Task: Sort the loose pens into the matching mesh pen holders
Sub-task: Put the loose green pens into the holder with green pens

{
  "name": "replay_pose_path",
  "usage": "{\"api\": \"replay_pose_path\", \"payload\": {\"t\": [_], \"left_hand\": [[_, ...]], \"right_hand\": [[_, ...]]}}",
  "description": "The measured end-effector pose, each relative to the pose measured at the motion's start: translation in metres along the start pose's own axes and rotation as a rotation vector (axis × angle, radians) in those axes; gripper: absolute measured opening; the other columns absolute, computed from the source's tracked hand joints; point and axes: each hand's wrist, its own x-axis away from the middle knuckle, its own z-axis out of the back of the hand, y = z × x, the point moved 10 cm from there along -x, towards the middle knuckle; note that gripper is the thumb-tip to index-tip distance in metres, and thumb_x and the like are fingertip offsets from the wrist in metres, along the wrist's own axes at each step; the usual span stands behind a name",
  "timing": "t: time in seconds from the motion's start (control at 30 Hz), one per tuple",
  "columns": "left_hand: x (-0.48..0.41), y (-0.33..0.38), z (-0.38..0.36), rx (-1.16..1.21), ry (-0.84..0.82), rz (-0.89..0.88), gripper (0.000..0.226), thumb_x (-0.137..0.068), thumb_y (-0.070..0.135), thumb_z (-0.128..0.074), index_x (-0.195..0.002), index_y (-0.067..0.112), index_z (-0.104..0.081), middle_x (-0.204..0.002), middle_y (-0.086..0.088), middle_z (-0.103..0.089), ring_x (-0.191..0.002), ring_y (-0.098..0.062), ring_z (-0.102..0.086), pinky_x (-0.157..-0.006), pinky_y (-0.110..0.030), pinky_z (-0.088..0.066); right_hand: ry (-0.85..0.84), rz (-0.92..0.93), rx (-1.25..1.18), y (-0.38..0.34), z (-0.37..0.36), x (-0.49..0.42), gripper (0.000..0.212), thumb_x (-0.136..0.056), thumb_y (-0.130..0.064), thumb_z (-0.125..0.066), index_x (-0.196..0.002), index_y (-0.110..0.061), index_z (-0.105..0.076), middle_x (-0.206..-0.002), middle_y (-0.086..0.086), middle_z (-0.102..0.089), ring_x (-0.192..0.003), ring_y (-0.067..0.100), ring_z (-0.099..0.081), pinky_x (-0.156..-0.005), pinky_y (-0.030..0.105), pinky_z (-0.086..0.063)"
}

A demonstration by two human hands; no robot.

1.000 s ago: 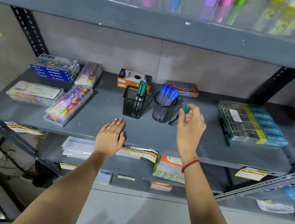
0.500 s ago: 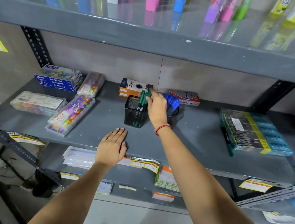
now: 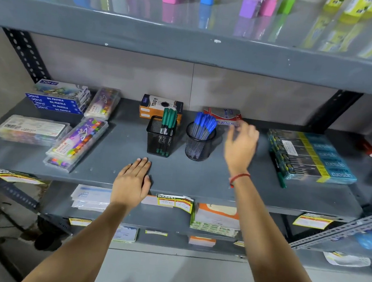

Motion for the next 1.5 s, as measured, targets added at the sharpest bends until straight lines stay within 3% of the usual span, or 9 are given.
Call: {"api": "replay_pose_path", "payload": {"t": [0.23,0.37,0.53,0.7,0.87,1.07,1.27,1.33,1.5], "left_hand": [[0.0,0.0,-0.001,-0.013,-0.012,-0.003,0.054,-0.089,0.03,-0.028,-0.125,0.004,-0.057,-0.13,-0.013,-0.057,-0.122,-0.028,-0.051,-0.101,-0.042,-0.036],[0.001,0.001,-0.002,-0.011,-0.025,0.0,0.054,-0.089,0.031,-0.026,-0.126,0.004,-0.056,-0.131,-0.013,-0.057,-0.123,-0.028,-0.05,-0.1,-0.043,-0.037],[0.001,0.0,-0.003,-0.014,-0.038,0.005,0.055,-0.09,0.032,-0.025,-0.128,0.005,-0.054,-0.132,-0.013,-0.055,-0.125,-0.028,-0.048,-0.102,-0.044,-0.035],[0.001,0.0,-0.002,-0.006,-0.035,0.008,0.055,-0.09,0.032,-0.025,-0.128,0.005,-0.055,-0.132,-0.013,-0.055,-0.125,-0.028,-0.048,-0.102,-0.043,-0.035],[0.001,0.0,-0.002,-0.008,-0.039,0.009,0.056,-0.09,0.033,-0.025,-0.129,0.006,-0.054,-0.133,-0.013,-0.055,-0.125,-0.028,-0.048,-0.103,-0.043,-0.035],[0.001,0.0,0.0,-0.004,-0.035,0.018,0.056,-0.09,0.034,-0.025,-0.128,0.006,-0.055,-0.132,-0.013,-0.055,-0.124,-0.028,-0.049,-0.103,-0.043,-0.035],[0.001,-0.002,-0.001,-0.014,-0.048,0.029,0.055,-0.09,0.033,-0.026,-0.128,0.006,-0.056,-0.131,-0.012,-0.057,-0.123,-0.027,-0.05,-0.102,-0.042,-0.035],[0.0,-0.002,-0.002,-0.008,-0.049,0.027,0.054,-0.09,0.033,-0.027,-0.127,0.006,-0.056,-0.13,-0.011,-0.057,-0.123,-0.026,-0.051,-0.102,-0.042,-0.036],[0.0,-0.001,-0.002,0.013,-0.041,0.02,0.052,-0.089,0.03,-0.029,-0.124,0.005,-0.058,-0.129,-0.011,-0.059,-0.121,-0.026,-0.052,-0.1,-0.041,-0.039]], "right_hand": [[-0.213,-0.422,0.468,0.15,0.042,0.03,0.029,-0.085,-0.006,-0.052,-0.111,0.008,-0.052,-0.122,0.032,-0.051,-0.116,0.046,-0.042,-0.09,0.054,-0.043],[-0.248,-0.421,0.493,0.167,0.049,0.049,0.025,-0.088,-0.007,-0.054,-0.109,0.007,-0.055,-0.119,0.031,-0.05,-0.115,0.046,-0.041,-0.086,0.053,-0.044],[-0.245,-0.449,0.431,0.166,0.051,0.052,0.026,-0.084,0.012,-0.041,-0.108,0.01,-0.052,-0.118,0.033,-0.051,-0.114,0.046,-0.042,-0.086,0.055,-0.046],[-0.24,-0.542,0.385,0.165,0.051,0.061,0.024,-0.085,0.007,-0.045,-0.108,0.013,-0.051,-0.116,0.034,-0.053,-0.113,0.046,-0.045,-0.086,0.055,-0.048],[-0.154,-0.444,0.204,0.121,0.048,0.059,0.015,-0.085,-0.001,-0.05,-0.096,0.008,-0.057,-0.107,0.029,-0.056,-0.099,0.046,-0.055,-0.074,0.048,-0.048],[-0.014,-0.242,-0.21,0.04,0.053,0.019,0.018,-0.084,-0.011,-0.065,-0.102,-0.007,-0.061,-0.087,0.016,-0.066,-0.076,0.028,-0.063,-0.079,0.047,-0.056],[0.158,-0.041,-0.605,-0.073,0.083,-0.019,0.02,-0.081,-0.004,-0.065,-0.101,-0.008,-0.067,-0.09,0.005,-0.054,-0.068,0.017,-0.061,-0.07,0.021,-0.053],[0.13,0.047,-0.618,-0.109,0.069,-0.025,0.022,-0.082,-0.002,-0.064,-0.103,-0.007,-0.067,-0.095,0.014,-0.059,-0.07,0.018,-0.063,-0.072,0.014,-0.049],[-0.179,0.088,-0.467,-0.141,-0.023,-0.013,0.02,-0.086,-0.001,-0.06,-0.106,-0.004,-0.062,-0.099,0.018,-0.065,-0.084,0.026,-0.067,-0.081,0.024,-0.054]]}}
